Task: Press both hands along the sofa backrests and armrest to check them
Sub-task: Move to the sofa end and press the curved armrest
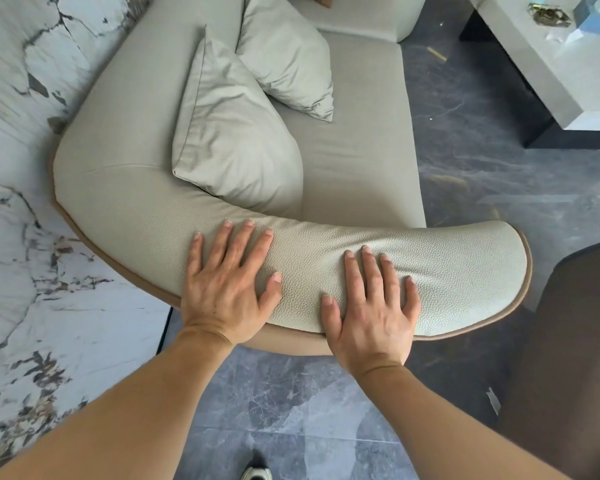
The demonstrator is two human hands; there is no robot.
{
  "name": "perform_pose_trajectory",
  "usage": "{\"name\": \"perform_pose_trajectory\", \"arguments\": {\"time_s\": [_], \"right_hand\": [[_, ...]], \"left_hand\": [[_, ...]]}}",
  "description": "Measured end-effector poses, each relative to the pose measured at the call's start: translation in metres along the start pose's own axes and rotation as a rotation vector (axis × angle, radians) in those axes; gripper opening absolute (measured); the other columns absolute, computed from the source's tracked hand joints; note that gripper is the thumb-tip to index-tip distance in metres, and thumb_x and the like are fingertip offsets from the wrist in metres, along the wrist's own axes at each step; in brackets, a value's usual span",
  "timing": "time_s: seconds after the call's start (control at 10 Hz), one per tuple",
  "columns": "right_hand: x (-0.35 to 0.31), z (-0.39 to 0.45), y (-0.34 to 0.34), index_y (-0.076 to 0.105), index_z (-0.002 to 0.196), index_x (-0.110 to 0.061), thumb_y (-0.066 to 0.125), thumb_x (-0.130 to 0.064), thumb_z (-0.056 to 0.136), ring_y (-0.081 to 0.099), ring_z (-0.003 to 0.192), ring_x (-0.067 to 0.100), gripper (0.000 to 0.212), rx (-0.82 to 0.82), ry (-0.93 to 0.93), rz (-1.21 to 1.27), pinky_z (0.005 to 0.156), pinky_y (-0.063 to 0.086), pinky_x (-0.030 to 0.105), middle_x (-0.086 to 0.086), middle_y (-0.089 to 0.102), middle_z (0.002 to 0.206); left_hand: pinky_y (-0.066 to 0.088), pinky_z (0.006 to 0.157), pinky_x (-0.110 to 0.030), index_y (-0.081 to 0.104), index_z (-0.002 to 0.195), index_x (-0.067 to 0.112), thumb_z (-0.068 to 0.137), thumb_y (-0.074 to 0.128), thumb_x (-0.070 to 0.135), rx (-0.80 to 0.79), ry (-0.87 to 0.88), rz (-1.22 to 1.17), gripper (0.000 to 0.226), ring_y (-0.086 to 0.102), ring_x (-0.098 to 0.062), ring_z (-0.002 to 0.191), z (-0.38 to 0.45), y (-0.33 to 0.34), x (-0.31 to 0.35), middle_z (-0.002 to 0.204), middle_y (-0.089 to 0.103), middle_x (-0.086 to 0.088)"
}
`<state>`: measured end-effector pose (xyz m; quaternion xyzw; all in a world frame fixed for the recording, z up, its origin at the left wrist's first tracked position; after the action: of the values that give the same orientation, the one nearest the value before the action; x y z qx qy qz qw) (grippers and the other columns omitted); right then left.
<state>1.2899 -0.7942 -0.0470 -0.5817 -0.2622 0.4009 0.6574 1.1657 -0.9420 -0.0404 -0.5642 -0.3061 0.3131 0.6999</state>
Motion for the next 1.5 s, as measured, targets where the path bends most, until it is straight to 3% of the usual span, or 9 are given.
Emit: {"name": "perform_pose_trajectory", "arguments": {"time_s": [0.7,1.1,1.3,1.4,1.5], "right_hand": [[-0.002,0.042,0.009,0.044,0.143,-0.018,0.033,-0.055,0.088,0.039,0.137,0.031,0.067,0.026,-0.006,-0.008,0.109,0.026,0.058,0.007,0.047,0.147],[-0.003,0.039,0.008,0.037,0.146,-0.021,0.031,-0.056,0.09,0.033,0.141,0.029,0.066,-0.036,0.004,-0.025,0.112,0.019,0.055,0.004,0.04,0.152],[-0.001,0.039,0.003,-0.005,0.152,-0.033,0.004,-0.063,0.09,-0.01,0.148,0.015,0.07,-0.282,0.032,-0.051,0.116,-0.011,0.047,-0.009,-0.002,0.163],[0.002,0.041,-0.012,-0.013,0.15,-0.036,0.0,-0.066,0.089,-0.021,0.145,0.011,0.07,-0.394,0.026,0.024,0.116,-0.016,0.046,-0.013,-0.014,0.161],[0.005,0.047,-0.026,-0.011,0.151,-0.034,0.0,-0.067,0.088,-0.02,0.145,0.011,0.072,-0.426,0.065,0.049,0.115,-0.018,0.046,-0.012,-0.013,0.161]], "left_hand": [[0.019,0.114,-0.059,0.046,0.141,0.024,0.085,0.036,0.051,-0.017,0.013,-0.007,0.064,0.035,-0.032,0.14,0.042,0.006,-0.006,0.149,0.044,-0.006],[0.01,0.117,-0.057,0.039,0.144,0.024,0.085,0.031,0.052,-0.063,0.007,-0.008,0.066,0.028,-0.031,0.142,0.042,0.009,-0.008,0.153,0.038,-0.005],[0.002,0.118,-0.055,0.028,0.149,0.026,0.087,0.02,0.055,-0.189,0.001,0.029,0.069,0.018,-0.029,0.146,0.043,0.004,-0.006,0.158,0.027,-0.003],[-0.004,0.118,-0.053,0.007,0.152,0.03,0.091,0.01,0.058,-0.319,-0.001,-0.004,0.067,0.0,-0.024,0.149,0.045,-0.005,-0.007,0.163,0.006,0.002],[-0.006,0.119,-0.051,-0.001,0.152,0.032,0.09,0.007,0.058,-0.414,0.006,-0.028,0.067,-0.006,-0.022,0.148,0.051,-0.016,-0.009,0.163,-0.003,0.003]]}}
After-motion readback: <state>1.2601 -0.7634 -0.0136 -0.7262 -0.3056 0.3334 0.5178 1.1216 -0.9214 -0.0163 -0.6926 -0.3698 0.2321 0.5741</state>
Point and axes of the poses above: each hand's wrist, its own z-axis towards the middle knuckle, its own y-axis out of the palm, x = y × z, the point moved 2 cm from there along z, towards the middle knuckle
